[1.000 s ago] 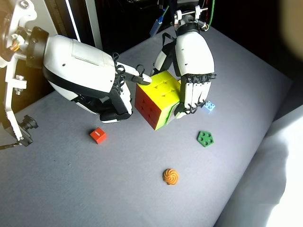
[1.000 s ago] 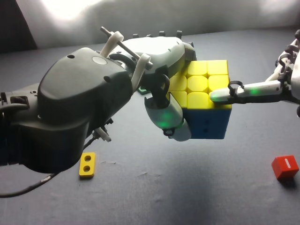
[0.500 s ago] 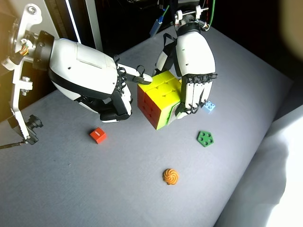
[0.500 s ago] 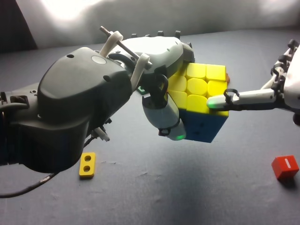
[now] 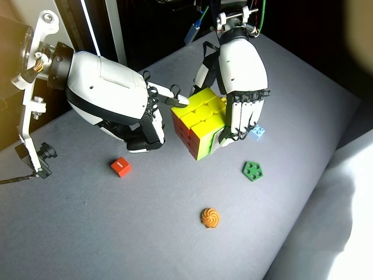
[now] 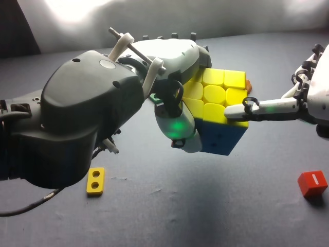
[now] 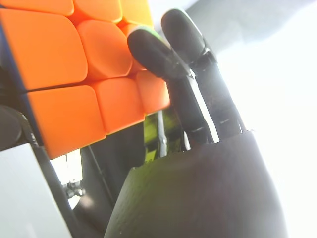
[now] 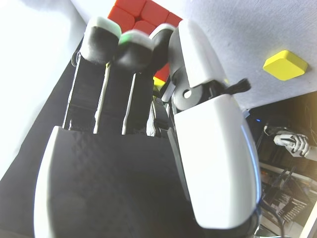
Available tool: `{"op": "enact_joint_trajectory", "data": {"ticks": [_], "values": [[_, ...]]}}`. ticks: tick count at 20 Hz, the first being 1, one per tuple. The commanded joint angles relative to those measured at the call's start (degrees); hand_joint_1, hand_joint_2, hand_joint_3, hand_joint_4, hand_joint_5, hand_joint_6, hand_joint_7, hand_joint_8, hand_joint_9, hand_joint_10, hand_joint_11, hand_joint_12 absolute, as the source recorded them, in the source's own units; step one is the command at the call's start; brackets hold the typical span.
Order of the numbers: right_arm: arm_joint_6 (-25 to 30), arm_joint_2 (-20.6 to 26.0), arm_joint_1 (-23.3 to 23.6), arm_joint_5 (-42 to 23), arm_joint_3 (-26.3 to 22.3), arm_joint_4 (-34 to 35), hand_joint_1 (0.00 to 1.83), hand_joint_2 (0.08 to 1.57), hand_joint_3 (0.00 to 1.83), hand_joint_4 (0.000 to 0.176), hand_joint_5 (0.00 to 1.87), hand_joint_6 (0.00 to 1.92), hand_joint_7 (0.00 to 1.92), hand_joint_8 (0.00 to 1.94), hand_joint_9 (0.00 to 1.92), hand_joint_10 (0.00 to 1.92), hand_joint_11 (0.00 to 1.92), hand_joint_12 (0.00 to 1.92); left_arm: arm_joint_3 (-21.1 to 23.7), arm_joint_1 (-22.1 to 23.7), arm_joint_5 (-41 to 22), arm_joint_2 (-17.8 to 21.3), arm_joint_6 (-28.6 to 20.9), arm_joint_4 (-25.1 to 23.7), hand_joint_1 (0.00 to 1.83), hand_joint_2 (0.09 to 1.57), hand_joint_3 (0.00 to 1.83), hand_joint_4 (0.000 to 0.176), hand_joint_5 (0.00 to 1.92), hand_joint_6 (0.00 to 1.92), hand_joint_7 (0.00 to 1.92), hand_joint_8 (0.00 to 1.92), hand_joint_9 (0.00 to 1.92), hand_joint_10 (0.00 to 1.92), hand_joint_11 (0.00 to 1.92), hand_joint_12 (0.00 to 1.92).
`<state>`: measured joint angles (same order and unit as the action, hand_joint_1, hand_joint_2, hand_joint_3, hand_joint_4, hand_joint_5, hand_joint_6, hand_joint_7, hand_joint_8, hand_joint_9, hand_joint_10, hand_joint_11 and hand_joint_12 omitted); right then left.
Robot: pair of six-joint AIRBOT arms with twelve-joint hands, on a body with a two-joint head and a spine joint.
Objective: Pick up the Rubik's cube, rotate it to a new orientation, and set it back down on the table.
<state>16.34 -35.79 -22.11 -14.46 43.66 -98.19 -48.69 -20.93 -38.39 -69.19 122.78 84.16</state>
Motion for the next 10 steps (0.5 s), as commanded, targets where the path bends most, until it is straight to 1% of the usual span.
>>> {"op": "enact_joint_trajectory", "data": {"ticks": [1, 2, 3, 4, 6, 7, 8, 9, 10], "values": [[-0.43, -0.21, 0.47, 0.08, -0.09, 0.73, 1.32, 1.15, 0.0, 0.156, 0.0, 0.0, 0.8, 1.76, 0.91, 1.88, 0.78, 1.92, -0.1, 1.57, -0.64, -0.18, -1.55, -3.85, 1.38, 1.12, 0.0, 0.0, 0.98, 0.8, 0.93, 1.07, 0.87, 1.36, 0.71, 1.28], [-0.43, -0.13, 0.87, 0.33, -0.06, 0.73, 1.34, 1.13, 0.0, 0.143, 0.0, 0.0, 0.83, 1.75, 0.92, 1.86, 0.78, 1.92, -0.1, 1.57, -0.64, -0.15, -1.55, -3.85, 1.37, 1.13, 0.0, 0.0, 0.98, 0.79, 0.92, 1.11, 0.85, 1.38, 0.71, 1.29], [-0.42, 0.2, 1.68, 0.67, -0.01, 0.73, 1.35, 1.09, 0.0, 0.164, 0.0, 0.0, 0.82, 1.76, 0.92, 1.88, 0.79, 1.92, -0.07, 1.57, -0.64, -0.1, -1.54, -3.85, 1.38, 1.12, 0.0, 0.0, 0.98, 0.79, 0.94, 1.08, 0.86, 1.36, 0.73, 1.28], [-0.4, 0.51, 2.22, 0.76, 0.03, 0.74, 1.35, 1.07, 0.0, 0.171, 0.0, 0.0, 0.82, 1.78, 0.92, 1.89, 0.8, 1.92, -0.07, 1.57, -0.64, -0.09, -1.52, -3.85, 1.38, 1.12, 0.0, 0.0, 0.99, 0.78, 0.95, 1.06, 0.87, 1.34, 0.75, 1.27], [-0.08, 1.3, 3.73, 0.76, 0.22, 0.74, 1.37, 1.05, 0.0, 0.169, 0.0, 0.0, 0.81, 1.81, 0.93, 1.91, 0.82, 1.92, -0.1, 1.57, -0.64, -0.09, -1.42, -3.85, 1.37, 1.14, 0.0, 0.0, 0.95, 0.81, 0.89, 1.19, 0.81, 1.41, 0.72, 1.32], [0.13, 1.44, 4.18, 0.76, 0.42, 0.74, 1.36, 1.05, 0.0, 0.169, 0.0, 0.0, 0.8, 1.81, 0.92, 1.92, 0.82, 1.92, -0.1, 1.57, -0.64, -0.09, -1.41, -3.85, 1.37, 1.15, 0.0, 0.0, 0.95, 0.8, 0.89, 1.22, 0.8, 1.41, 0.72, 1.29], [0.19, 1.48, 4.45, 0.76, 0.66, 0.74, 1.34, 1.05, 0.0, 0.172, 0.0, 0.0, 0.79, 1.81, 0.92, 1.92, 0.82, 1.92, -0.1, 1.57, -0.64, -0.09, -1.41, -3.85, 1.37, 1.15, 0.0, 0.0, 0.95, 0.8, 0.88, 1.24, 0.79, 1.42, 0.72, 1.29], [0.24, 1.5, 4.51, 0.76, 0.93, 0.74, 1.34, 1.05, 0.0, 0.168, 0.0, 0.0, 0.77, 1.83, 0.9, 1.92, 0.82, 1.92, -0.1, 1.57, -0.64, -0.08, -1.41, -3.85, 1.37, 1.15, 0.0, 0.0, 0.93, 0.85, 0.89, 1.22, 0.8, 1.4, 0.7, 1.27], [0.31, 1.57, 4.49, 0.76, 1.13, 0.74, 1.34, 1.06, 0.0, 0.169, 0.0, 0.0, 0.77, 1.84, 0.9, 1.92, 0.82, 1.92, -0.1, 1.58, -0.64, -0.08, -1.41, -3.85, 1.37, 1.15, 0.0, 0.0, 0.94, 0.85, 0.9, 1.2, 0.79, 1.4, 0.69, 1.26]]}}
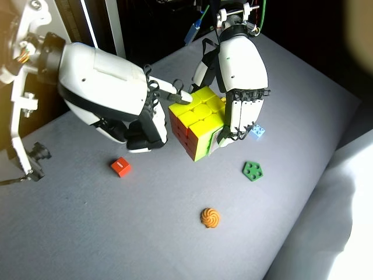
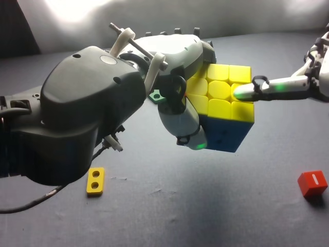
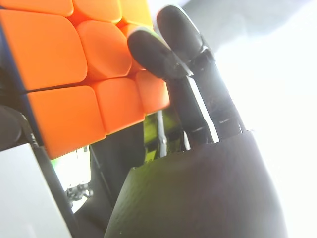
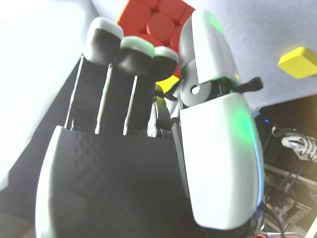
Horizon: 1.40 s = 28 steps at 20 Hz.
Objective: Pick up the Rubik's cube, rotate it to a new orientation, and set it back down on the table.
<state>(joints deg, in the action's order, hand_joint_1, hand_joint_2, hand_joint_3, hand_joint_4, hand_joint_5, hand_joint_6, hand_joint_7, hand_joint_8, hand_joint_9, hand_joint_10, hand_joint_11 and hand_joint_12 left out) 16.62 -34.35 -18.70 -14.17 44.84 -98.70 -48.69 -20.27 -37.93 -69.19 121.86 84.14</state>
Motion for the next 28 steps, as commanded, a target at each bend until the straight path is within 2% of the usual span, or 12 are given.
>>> {"op": "enact_joint_trajectory", "data": {"ticks": [1, 3, 4, 5, 6, 19, 22, 24, 25, 26, 27, 28], "values": [[0.03, 0.2, 1.02, 0.48, 0.1, 1.25, 1.36, 1.06, 0.0, 0.16, 0.0, 0.0, 0.8, 1.84, 0.91, 1.91, 0.79, 1.91, -0.1, 0.95, -1.1, -0.08, -0.49, -3.83, 1.37, 1.15, 0.0, 0.0, 0.97, 0.82, 0.9, 1.19, 0.79, 1.41, 0.69, 1.26], [0.03, 0.26, 0.71, 0.47, 0.23, 1.25, 1.36, 1.07, 0.0, 0.157, 0.0, 0.0, 0.82, 1.84, 0.91, 1.89, 0.76, 1.87, -0.1, 0.99, -1.1, -0.08, -0.49, -3.83, 1.36, 1.16, 0.0, 0.0, 0.93, 0.83, 0.89, 1.23, 0.76, 1.45, 0.66, 1.3], [0.03, 0.24, 0.42, 0.45, 0.22, 1.25, 1.37, 1.06, 0.0, 0.166, 0.0, 0.0, 0.83, 1.82, 0.91, 1.87, 0.76, 1.86, -0.12, 1.02, -1.1, -0.08, -0.49, -3.83, 1.45, 1.2, 0.0, 0.0, 0.83, 0.96, 0.81, 1.28, 0.71, 1.43, 0.51, 1.67], [0.03, 0.22, 0.17, 0.41, 0.19, 1.25, 1.37, 1.06, 0.0, 0.166, 0.0, 0.0, 0.83, 1.82, 0.91, 1.87, 0.76, 1.86, -0.15, 1.04, -1.1, -0.08, -0.48, -3.83, 1.45, 1.2, 0.0, 0.0, 0.83, 0.96, 0.81, 1.28, 0.71, 1.43, 0.51, 1.67], [0.03, 0.21, -0.08, 0.35, 0.18, 1.25, 1.37, 1.06, 0.0, 0.16, 0.0, 0.0, 0.83, 1.84, 0.91, 1.89, 0.76, 1.91, -0.19, 1.07, -1.1, -0.08, -0.4, -3.83, 1.47, 1.17, 0.0, 0.0, 0.93, 0.78, 0.88, 1.2, 0.79, 1.35, 0.56, 1.74], [0.41, 0.18, -4.4, -1.15, -3.24, -0.24, 1.36, 1.15, 0.0, 0.143, 0.0, 0.0, 0.82, 1.93, 0.84, 1.91, 0.74, 1.92, -0.45, 1.23, -0.32, 0.06, -0.21, -3.83, 1.48, 1.14, 0.0, 0.0, 0.97, 0.77, 0.96, 1.09, 0.83, 1.28, 0.59, 1.72], [0.41, 0.18, -5.24, -1.15, -3.62, -0.25, 1.35, 1.14, 0.0, 0.149, 0.0, 0.0, 0.75, 1.91, 0.7, 1.77, 0.7, 1.92, -0.58, 1.26, -0.32, 0.05, -0.21, -3.83, 1.48, 1.15, 0.0, 0.0, 0.95, 0.79, 0.92, 1.18, 0.8, 1.32, 0.57, 1.73], [0.41, 0.14, -5.7, -1.14, -3.71, -0.25, 1.35, 1.14, 0.0, 0.137, 0.0, 0.0, 0.79, 1.93, 0.81, 1.91, 0.74, 1.92, -0.61, 1.3, -0.32, 0.05, -0.04, -3.83, 1.48, 1.17, 0.0, 0.0, 0.92, 0.83, 0.88, 1.24, 0.77, 1.36, 0.56, 1.74], [0.41, 0.09, -5.82, -1.13, -3.74, -0.25, 1.34, 1.15, 0.0, 0.14, 0.0, 0.0, 0.78, 1.94, 0.78, 1.92, 0.73, 1.92, -0.61, 1.3, -0.32, 0.04, -0.04, -3.83, 1.39, 1.17, 0.0, 0.0, 0.92, 0.87, 0.89, 1.25, 0.74, 1.43, 0.61, 1.47], [0.41, 0.05, -5.9, -1.11, -3.75, -0.25, 1.36, 1.14, 0.0, 0.138, 0.0, 0.0, 0.8, 1.94, 0.84, 1.92, 0.75, 1.92, -0.61, 1.3, -0.32, 0.02, -0.04, -3.83, 1.46, 1.16, 0.0, 0.0, 0.95, 0.8, 0.89, 1.23, 0.77, 1.34, 0.6, 1.68], [0.42, 0.02, -5.92, -1.06, -3.75, -0.25, 1.34, 1.15, 0.0, 0.125, 0.0, 0.0, 0.82, 1.94, 0.89, 1.92, 0.78, 1.92, -0.6, 1.3, -0.32, 0.01, 0.02, -3.83, 1.39, 1.14, 0.0, 0.0, 0.96, 0.83, 0.93, 1.15, 0.79, 1.38, 0.66, 1.44], [0.44, 0.02, -5.92, -0.92, -3.74, -0.25, 1.33, 1.16, 0.01, 0.121, 0.0, 0.0, 0.82, 1.94, 0.88, 1.92, 0.76, 1.92, -0.59, 1.3, -0.32, 0.01, 0.03, -3.83, 1.47, 1.13, 0.0, 0.0, 1.0, 0.75, 0.96, 1.06, 0.85, 1.24, 0.65, 1.64]]}}
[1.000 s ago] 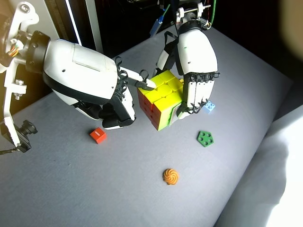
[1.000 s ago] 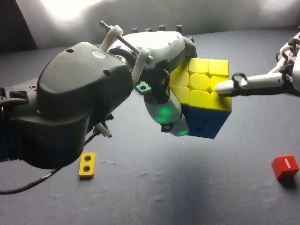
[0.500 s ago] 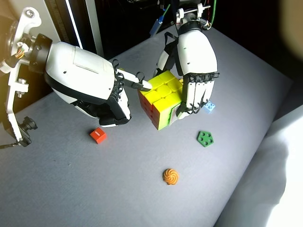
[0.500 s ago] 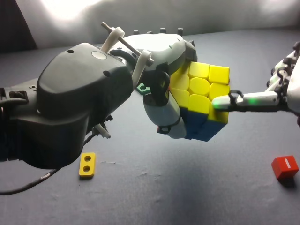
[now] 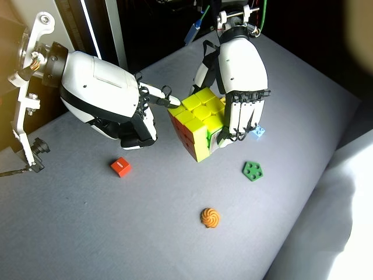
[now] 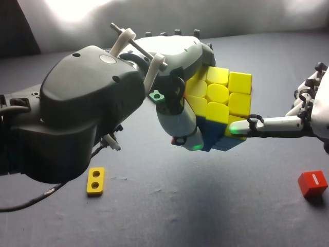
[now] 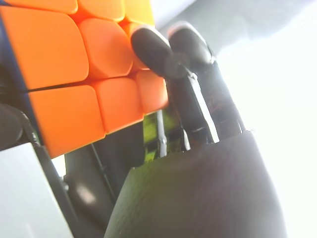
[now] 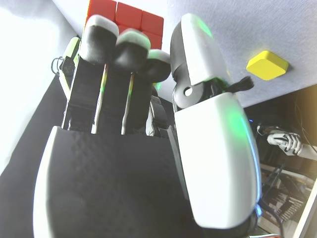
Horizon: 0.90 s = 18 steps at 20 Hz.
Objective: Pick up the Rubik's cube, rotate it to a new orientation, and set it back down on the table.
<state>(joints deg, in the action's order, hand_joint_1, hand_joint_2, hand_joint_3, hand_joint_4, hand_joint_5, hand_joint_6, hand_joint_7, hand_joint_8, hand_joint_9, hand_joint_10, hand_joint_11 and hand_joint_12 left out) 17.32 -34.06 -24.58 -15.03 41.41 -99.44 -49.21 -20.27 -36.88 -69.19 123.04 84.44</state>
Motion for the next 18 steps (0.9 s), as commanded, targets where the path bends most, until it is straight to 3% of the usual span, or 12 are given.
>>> {"op": "enact_joint_trajectory", "data": {"ticks": [1, 3, 6, 7, 8, 11, 12, 13, 14, 16, 17, 18], "values": [[-0.26, -0.25, -0.06, 0.26, -0.29, 0.49, 1.33, 1.16, 0.0, 0.12, 0.0, 0.0, 0.83, 1.92, 0.87, 1.92, 0.74, 1.92, -0.05, 1.3, -1.37, 0.01, -1.15, -4.14, 1.39, 1.13, 0.0, 0.0, 0.98, 0.8, 0.96, 1.1, 0.83, 1.33, 0.69, 1.42], [-0.25, -0.28, -0.4, 0.57, -0.31, 0.5, 1.35, 1.17, 0.0, 0.117, 0.0, 0.0, 0.84, 1.94, 0.9, 1.92, 0.78, 1.92, -0.04, 1.3, -1.37, 0.01, -1.15, -4.14, 1.37, 1.13, 0.0, 0.0, 0.96, 0.82, 0.95, 1.14, 0.82, 1.36, 0.74, 1.31], [-0.25, -0.42, -1.18, 1.19, -0.3, 0.5, 1.34, 1.16, 0.0, 0.12, 0.0, 0.0, 0.84, 1.94, 0.88, 1.92, 0.79, 1.92, 0.0, 1.35, -1.37, 0.01, -1.14, -4.14, 1.37, 1.13, 0.0, 0.0, 0.95, 0.85, 0.95, 1.13, 0.81, 1.37, 0.74, 1.3], [-0.25, -0.44, -1.23, 1.18, -0.3, 0.5, 1.33, 1.17, 0.0, 0.114, 0.0, 0.0, 0.83, 1.94, 0.88, 1.92, 0.78, 1.92, 0.01, 1.35, -1.37, 0.01, -1.14, -4.14, 1.46, 1.13, 0.0, 0.0, 0.99, 0.75, 0.95, 1.1, 0.85, 1.25, 0.67, 1.62], [-0.25, -0.45, -1.22, 1.22, -0.3, 0.5, 1.34, 1.17, 0.0, 0.106, 0.0, 0.0, 0.82, 1.94, 0.88, 1.92, 0.79, 1.92, 0.02, 1.35, -1.36, 0.01, -1.14, -4.14, 1.48, 1.13, 0.0, 0.0, 0.98, 0.76, 0.95, 1.1, 0.85, 1.24, 0.63, 1.68], [-0.23, -0.98, -1.32, 1.89, -0.31, 0.5, 1.37, 1.14, 0.0, 0.11, 0.0, 0.0, 0.85, 1.94, 0.91, 1.92, 0.79, 1.92, 0.02, 1.33, -1.16, 0.12, -1.05, -4.14, 1.48, 1.15, 0.0, 0.0, 0.95, 0.79, 0.92, 1.16, 0.81, 1.3, 0.61, 1.73], [-0.24, -1.28, -1.49, 2.39, -0.31, 0.5, 1.35, 1.16, 0.0, 0.13, 0.0, 0.0, 0.83, 1.94, 0.85, 1.92, 0.74, 1.92, -0.01, 1.34, -1.16, 0.15, -0.97, -4.14, 1.39, 1.15, 0.0, 0.0, 0.92, 0.86, 0.91, 1.21, 0.78, 1.4, 0.66, 1.47], [-0.24, -1.4, -1.55, 2.55, -0.31, 0.5, 1.35, 1.16, 0.0, 0.13, 0.0, 0.0, 0.83, 1.94, 0.85, 1.92, 0.74, 1.92, -0.02, 1.35, -1.16, 0.16, -0.96, -4.14, 1.39, 1.15, 0.0, 0.0, 0.92, 0.86, 0.91, 1.21, 0.78, 1.4, 0.66, 1.47], [-0.24, -1.64, -1.63, 2.74, -0.31, 0.5, 1.34, 1.15, 0.0, 0.115, 0.0, 0.0, 0.83, 1.94, 0.89, 1.92, 0.82, 1.92, -0.02, 1.4, -1.16, 0.18, -0.96, -4.14, 1.46, 1.16, 0.0, 0.0, 0.91, 0.84, 0.88, 1.25, 0.78, 1.34, 0.63, 1.66], [-0.25, -2.1, -1.79, 3.53, -0.31, 0.5, 1.37, 1.14, 0.0, 0.117, 0.0, 0.0, 0.85, 1.94, 0.93, 1.92, 0.84, 1.92, -0.06, 1.54, -1.16, 0.18, -0.96, -4.13, 1.48, 1.15, 0.0, 0.0, 0.93, 0.81, 0.91, 1.2, 0.8, 1.3, 0.62, 1.7], [-0.25, -2.27, -1.8, 3.93, -0.31, 0.5, 1.35, 1.14, 0.0, 0.116, 0.0, 0.0, 0.85, 1.94, 0.9, 1.92, 0.8, 1.92, -0.09, 1.61, -1.16, 0.18, -0.96, -4.13, 1.39, 1.15, 0.0, 0.0, 0.93, 0.85, 0.91, 1.22, 0.78, 1.38, 0.67, 1.42], [-0.25, -2.51, -1.79, 4.47, -0.3, 0.5, 1.34, 1.15, 0.0, 0.114, 0.0, 0.0, 0.85, 1.94, 0.87, 1.92, 0.77, 1.92, -0.13, 1.67, -1.16, 0.21, -0.96, -4.13, 1.47, 1.15, 0.0, 0.0, 0.94, 0.81, 0.9, 1.2, 0.8, 1.31, 0.64, 1.65]]}}
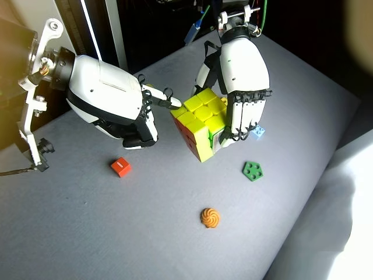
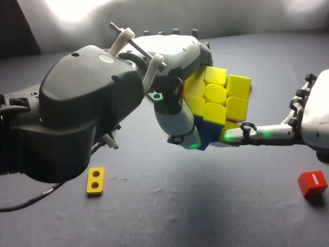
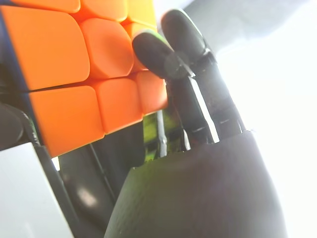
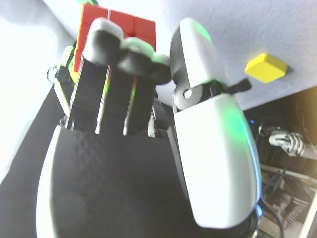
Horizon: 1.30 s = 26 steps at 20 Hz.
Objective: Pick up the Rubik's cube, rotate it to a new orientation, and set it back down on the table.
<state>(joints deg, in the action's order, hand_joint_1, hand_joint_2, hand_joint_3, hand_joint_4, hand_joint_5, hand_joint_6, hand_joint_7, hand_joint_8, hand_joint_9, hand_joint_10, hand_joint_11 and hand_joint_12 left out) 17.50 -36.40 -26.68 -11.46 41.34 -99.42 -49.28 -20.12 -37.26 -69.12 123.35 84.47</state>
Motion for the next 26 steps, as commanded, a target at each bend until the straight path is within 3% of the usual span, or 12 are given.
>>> {"op": "enact_joint_trajectory", "data": {"ticks": [1, 5, 7, 9, 13, 14, 15, 17, 20, 23, 24, 26], "values": [[-0.43, -0.34, 0.29, 1.15, -0.24, 0.48, 1.35, 1.14, 0.0, 0.118, 0.0, 0.0, 0.85, 1.94, 0.84, 1.92, 0.77, 1.92, -0.11, 1.57, -0.78, 0.16, -1.27, -4.15, 1.48, 1.16, 0.0, 0.0, 0.94, 0.79, 0.9, 1.21, 0.79, 1.32, 0.61, 1.71], [-0.44, -1.06, 0.02, 2.09, -0.24, 0.47, 1.34, 1.15, 0.0, 0.116, 0.0, 0.0, 0.84, 1.92, 0.79, 1.91, 0.75, 1.92, -0.28, 1.81, -0.78, 0.32, -1.27, -3.98, 1.48, 1.16, 0.0, 0.0, 0.94, 0.79, 0.9, 1.19, 0.79, 1.32, 0.6, 1.74], [-0.45, -1.53, -0.28, 2.73, -0.24, 0.47, 1.34, 1.14, 0.0, 0.117, 0.0, 0.0, 0.85, 1.93, 0.88, 1.92, 0.78, 1.92, -0.31, 1.94, -0.78, 0.38, -1.27, -3.93, 1.48, 1.15, 0.0, 0.0, 0.95, 0.78, 0.91, 1.17, 0.81, 1.3, 0.61, 1.73], [-0.46, -1.82, -0.55, 3.27, -0.25, 0.47, 1.34, 1.14, 0.0, 0.106, 0.0, 0.0, 0.85, 1.94, 0.9, 1.92, 0.8, 1.92, -0.31, 1.99, -0.78, 0.43, -1.27, -3.9, 1.49, 1.14, 0.0, 0.0, 0.97, 0.75, 0.94, 1.12, 0.83, 1.27, 0.62, 1.71], [-0.47, -1.96, -0.65, 3.98, -0.26, 0.47, 1.37, 1.12, 0.0, 0.119, 0.0, 0.0, 0.86, 1.91, 0.88, 1.92, 0.81, 1.92, -0.31, 2.09, -0.78, 0.48, -1.27, -3.9, 1.48, 1.16, 0.0, 0.0, 0.93, 0.8, 0.89, 1.22, 0.8, 1.31, 0.61, 1.74], [-0.47, -1.97, -0.65, 3.98, -0.27, 0.47, 1.36, 1.12, 0.0, 0.126, 0.0, 0.0, 0.86, 1.9, 0.78, 1.87, 0.79, 1.92, -0.31, 2.1, -0.78, 0.49, -1.27, -3.9, 1.48, 1.16, 0.0, 0.0, 0.93, 0.8, 0.88, 1.23, 0.78, 1.33, 0.6, 1.75], [-0.46, -1.97, -0.59, 3.93, -0.28, 0.47, 1.35, 1.14, 0.0, 0.122, 0.0, 0.0, 0.84, 1.93, 0.76, 1.91, 0.78, 1.92, -0.31, 2.1, -0.75, 0.49, -1.27, -3.9, 1.48, 1.16, 0.0, 0.0, 0.94, 0.78, 0.88, 1.24, 0.77, 1.34, 0.58, 1.76], [-0.27, -1.89, 0.88, 2.16, -0.28, 0.5, 1.37, 1.13, 0.0, 0.12, 0.0, 0.0, 0.84, 1.9, 0.86, 1.92, 0.8, 1.92, -0.3, 2.1, -0.54, 0.54, -1.12, -3.9, 1.48, 1.15, 0.0, 0.0, 0.95, 0.77, 0.93, 1.16, 0.81, 1.29, 0.6, 1.73], [1.02, -0.83, 6.2, 0.59, -0.28, 0.5, 1.34, 1.14, 0.0, 0.118, 0.0, 0.0, 0.85, 1.92, 0.85, 1.92, 0.76, 1.92, -0.3, 2.1, -0.41, 0.63, -0.97, -3.9, 1.48, 1.15, 0.0, 0.0, 0.96, 0.76, 0.91, 1.18, 0.81, 1.3, 0.6, 1.74], [1.18, 0.32, 9.67, -0.21, -0.27, 0.49, 1.33, 1.15, 0.0, 0.105, 0.0, 0.0, 0.82, 1.93, 0.81, 1.92, 0.75, 1.92, -0.32, 2.1, -0.41, 0.54, -0.97, -3.81, 1.48, 1.15, 0.0, 0.0, 0.96, 0.75, 0.91, 1.19, 0.8, 1.32, 0.59, 1.74], [1.17, 0.82, 10.51, -0.21, -0.24, 0.48, 1.35, 1.14, 0.0, 0.114, 0.0, 0.0, 0.81, 1.94, 0.82, 1.92, 0.76, 1.92, -0.32, 2.1, -0.41, 0.48, -0.97, -3.81, 1.48, 1.16, 0.0, 0.0, 0.96, 0.73, 0.9, 1.2, 0.79, 1.33, 0.59, 1.74], [1.17, 1.82, 11.76, -0.18, -0.17, 0.48, 1.33, 1.15, 0.0, 0.115, 0.0, 0.0, 0.82, 1.94, 0.87, 1.92, 0.78, 1.92, -0.29, 2.1, -0.41, 0.4, -0.97, -3.81, 1.48, 1.15, 0.0, 0.0, 0.96, 0.77, 0.91, 1.17, 0.82, 1.29, 0.59, 1.71]]}}
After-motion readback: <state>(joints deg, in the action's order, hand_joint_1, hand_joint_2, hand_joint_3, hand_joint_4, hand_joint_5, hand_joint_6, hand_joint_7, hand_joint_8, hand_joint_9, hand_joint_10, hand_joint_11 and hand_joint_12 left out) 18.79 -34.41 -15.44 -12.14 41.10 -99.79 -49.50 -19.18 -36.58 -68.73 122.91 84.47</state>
